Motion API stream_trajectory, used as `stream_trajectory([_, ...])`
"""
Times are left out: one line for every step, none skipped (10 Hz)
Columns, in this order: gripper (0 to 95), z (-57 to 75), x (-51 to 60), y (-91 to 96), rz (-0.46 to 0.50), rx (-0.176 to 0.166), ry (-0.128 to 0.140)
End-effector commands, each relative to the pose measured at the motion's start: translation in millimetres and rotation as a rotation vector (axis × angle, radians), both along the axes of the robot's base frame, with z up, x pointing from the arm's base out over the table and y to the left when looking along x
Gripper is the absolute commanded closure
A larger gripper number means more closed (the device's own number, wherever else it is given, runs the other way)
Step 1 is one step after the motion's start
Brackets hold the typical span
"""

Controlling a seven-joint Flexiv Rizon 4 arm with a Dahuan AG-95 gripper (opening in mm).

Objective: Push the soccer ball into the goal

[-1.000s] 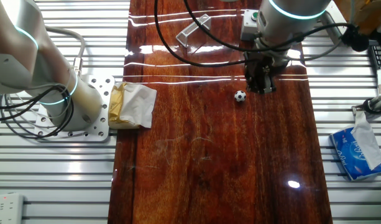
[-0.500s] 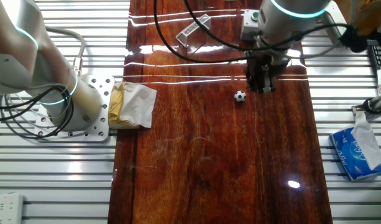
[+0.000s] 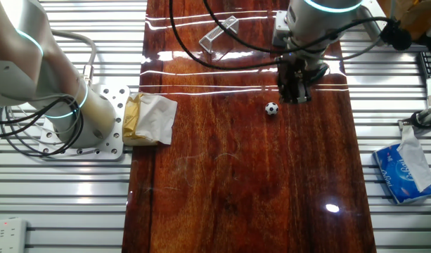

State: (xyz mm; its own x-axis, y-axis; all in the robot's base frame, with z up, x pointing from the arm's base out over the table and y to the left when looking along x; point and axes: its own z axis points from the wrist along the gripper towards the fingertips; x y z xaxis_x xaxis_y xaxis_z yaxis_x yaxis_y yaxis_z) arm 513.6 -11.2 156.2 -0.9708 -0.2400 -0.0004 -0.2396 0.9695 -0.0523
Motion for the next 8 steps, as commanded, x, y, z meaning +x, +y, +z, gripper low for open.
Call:
stream_trajectory([95.0,-0.6,1.5,0.5,-0.002,-0.005,0.001])
stream_trajectory([95.0,-0.6,1.5,0.5,0.005,-0.007,0.001])
stream_trajectory([95.0,-0.6,1.5,0.5,0.013,-0.007,0.001])
stream_trajectory([95.0,-0.6,1.5,0.5,0.020,-0.006,0.001])
stream_trajectory([95.0,-0.6,1.5,0.5,0.025,-0.008,0.003])
stream_trajectory([95.0,-0.6,1.5,0.5,0.038,-0.008,0.004])
stream_trajectory([95.0,-0.6,1.5,0.5,0.053,-0.005,0.008])
stream_trajectory([95.0,-0.6,1.5,0.5,0.057,0.000,0.041])
